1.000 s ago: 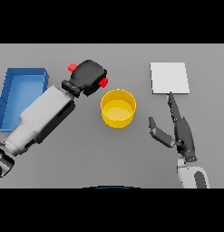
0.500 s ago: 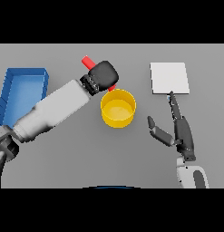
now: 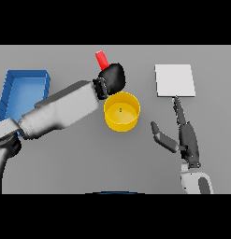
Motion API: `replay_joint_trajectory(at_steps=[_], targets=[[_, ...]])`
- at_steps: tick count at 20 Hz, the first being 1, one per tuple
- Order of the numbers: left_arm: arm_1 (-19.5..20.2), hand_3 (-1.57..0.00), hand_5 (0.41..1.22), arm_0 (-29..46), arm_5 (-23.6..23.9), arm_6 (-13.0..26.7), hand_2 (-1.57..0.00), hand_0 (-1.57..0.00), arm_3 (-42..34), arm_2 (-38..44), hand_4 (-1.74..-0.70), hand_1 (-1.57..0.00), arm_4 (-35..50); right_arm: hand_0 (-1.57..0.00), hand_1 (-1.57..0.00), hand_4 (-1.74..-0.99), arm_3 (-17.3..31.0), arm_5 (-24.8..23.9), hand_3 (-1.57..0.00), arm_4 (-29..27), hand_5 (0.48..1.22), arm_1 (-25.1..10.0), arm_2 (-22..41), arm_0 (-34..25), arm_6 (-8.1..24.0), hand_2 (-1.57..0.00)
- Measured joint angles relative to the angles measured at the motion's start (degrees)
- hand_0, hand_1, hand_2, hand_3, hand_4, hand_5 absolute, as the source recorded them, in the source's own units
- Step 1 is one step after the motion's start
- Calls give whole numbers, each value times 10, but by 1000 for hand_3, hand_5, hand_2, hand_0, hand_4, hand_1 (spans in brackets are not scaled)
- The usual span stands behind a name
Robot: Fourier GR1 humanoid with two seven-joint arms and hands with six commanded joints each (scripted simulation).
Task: Pick up the red beaker and tilt it to pour out 1 green nut into yellow bowl. Pick up the yellow bowl and place it on the metallic measuring scale.
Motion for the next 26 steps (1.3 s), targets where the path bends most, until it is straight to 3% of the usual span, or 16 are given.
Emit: replay_joint_trajectory(at_steps=[3,8,12,16,18,23,26], targets=[[-17,-1571,1221,-24,7,-1,-1571,-1571,20,-36,-1733,-1571,-22,1,1,-1157,-11,-3,1,8,629,-12,-5,0,13,1],[-36,-1571,1221,-56,10,-10,-1571,-1571,38,-81,-1722,-1571,-39,1,1,-1154,-3,-8,1,17,634,-12,-3,-3,7,1],[-23,-1571,1221,-84,8,-24,-1571,-1571,28,-104,-1721,-1571,-41,1,1,-1153,-2,-8,1,6,636,-3,-3,2,-8,1],[-9,-1571,1221,-164,23,-44,-1571,-1571,72,-100,-1725,-1571,-34,1,1,-1154,-5,-1,1,-3,654,-7,-6,-1,-16,1],[11,-1179,1221,-194,30,-44,-1571,-1571,88,-74,-1731,-1571,-9,1,1,-1160,-11,-1,1,5,660,-8,0,2,-18,1],[36,-1443,1221,-262,64,-3,-1571,-1571,225,40,-1732,-1571,95,1,1,-1152,9,4,1,-5,652,-4,-3,-19,-7,1],[73,-1417,1221,-260,78,39,-1571,-1571,289,165,-1736,-1571,229,1,1,-1144,10,-14,1,24,633,-8,2,-18,-8,1]])
